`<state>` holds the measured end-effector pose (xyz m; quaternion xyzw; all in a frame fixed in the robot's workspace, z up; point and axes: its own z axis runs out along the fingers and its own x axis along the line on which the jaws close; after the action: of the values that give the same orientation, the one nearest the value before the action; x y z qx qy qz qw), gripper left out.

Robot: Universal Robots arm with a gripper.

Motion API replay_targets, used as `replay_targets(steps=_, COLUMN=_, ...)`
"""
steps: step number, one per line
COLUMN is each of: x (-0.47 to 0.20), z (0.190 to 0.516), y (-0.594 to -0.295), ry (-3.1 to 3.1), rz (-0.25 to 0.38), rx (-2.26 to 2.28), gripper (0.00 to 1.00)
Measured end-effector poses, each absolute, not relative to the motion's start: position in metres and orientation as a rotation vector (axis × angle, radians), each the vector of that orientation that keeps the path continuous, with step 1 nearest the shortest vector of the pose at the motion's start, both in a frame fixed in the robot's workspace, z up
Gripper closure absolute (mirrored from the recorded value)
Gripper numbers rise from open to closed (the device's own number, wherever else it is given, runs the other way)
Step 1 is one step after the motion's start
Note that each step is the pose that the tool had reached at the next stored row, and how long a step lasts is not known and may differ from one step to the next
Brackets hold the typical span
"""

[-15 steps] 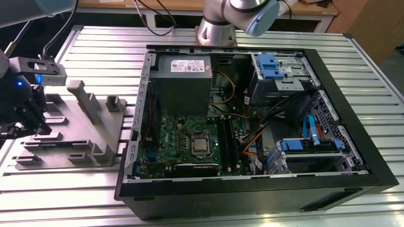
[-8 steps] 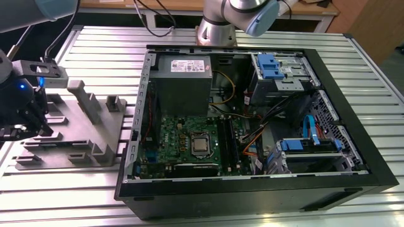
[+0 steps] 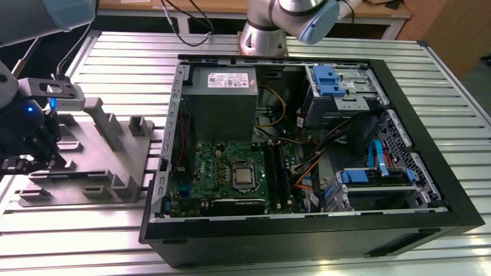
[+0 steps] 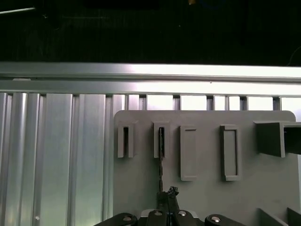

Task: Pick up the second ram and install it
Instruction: 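Pick up the second ram and move it above second insertion slot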

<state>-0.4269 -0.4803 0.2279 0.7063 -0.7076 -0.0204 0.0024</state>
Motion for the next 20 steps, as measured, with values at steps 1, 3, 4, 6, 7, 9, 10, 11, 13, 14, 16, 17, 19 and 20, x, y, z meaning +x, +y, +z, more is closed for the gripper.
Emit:
replay_targets(steps=1, x=-0.427, z=0.228, y=-0.48, ry=-2.22, rz=-0.064, rx=2.216, gripper=0.9)
replay_targets(steps=3, x=-0.427, z=0.227, y=-0.48, ry=-2.22, rz=-0.064, rx=2.215, gripper=0.9)
replay_targets(steps=4, x=-0.427, z=0.226, y=-0.48, ry=-2.22, rz=-0.064, rx=2.216, gripper=0.9)
replay_targets(steps=6, x=-0.427, z=0.224, y=-0.481, ry=-2.22, rz=-0.063, rx=2.216, gripper=0.9)
replay_targets(steps=7, x=-0.427, z=0.223, y=-0.481, ry=-2.22, rz=-0.063, rx=2.216, gripper=0.9)
replay_targets(steps=9, x=-0.427, z=0.221, y=-0.481, ry=-2.22, rz=-0.063, rx=2.216, gripper=0.9)
replay_targets(steps=10, x=-0.427, z=0.221, y=-0.481, ry=-2.22, rz=-0.062, rx=2.216, gripper=0.9)
replay_targets(steps=11, x=-0.427, z=0.221, y=-0.481, ry=-2.22, rz=-0.062, rx=2.216, gripper=0.9)
replay_targets(steps=13, x=-0.428, z=0.22, y=-0.481, ry=-2.22, rz=-0.063, rx=2.216, gripper=0.9)
replay_targets(steps=14, x=-0.428, z=0.22, y=-0.481, ry=-2.22, rz=-0.063, rx=2.216, gripper=0.9)
replay_targets(steps=16, x=-0.428, z=0.219, y=-0.481, ry=-2.22, rz=-0.062, rx=2.216, gripper=0.9)
replay_targets(steps=17, x=-0.428, z=0.218, y=-0.481, ry=-2.22, rz=-0.062, rx=2.216, gripper=0.9)
replay_targets(steps=19, x=-0.428, z=0.216, y=-0.481, ry=-2.22, rz=-0.063, rx=2.216, gripper=0.9)
replay_targets(steps=20, x=-0.428, z=0.216, y=-0.481, ry=-2.22, rz=-0.063, rx=2.216, gripper=0.9)
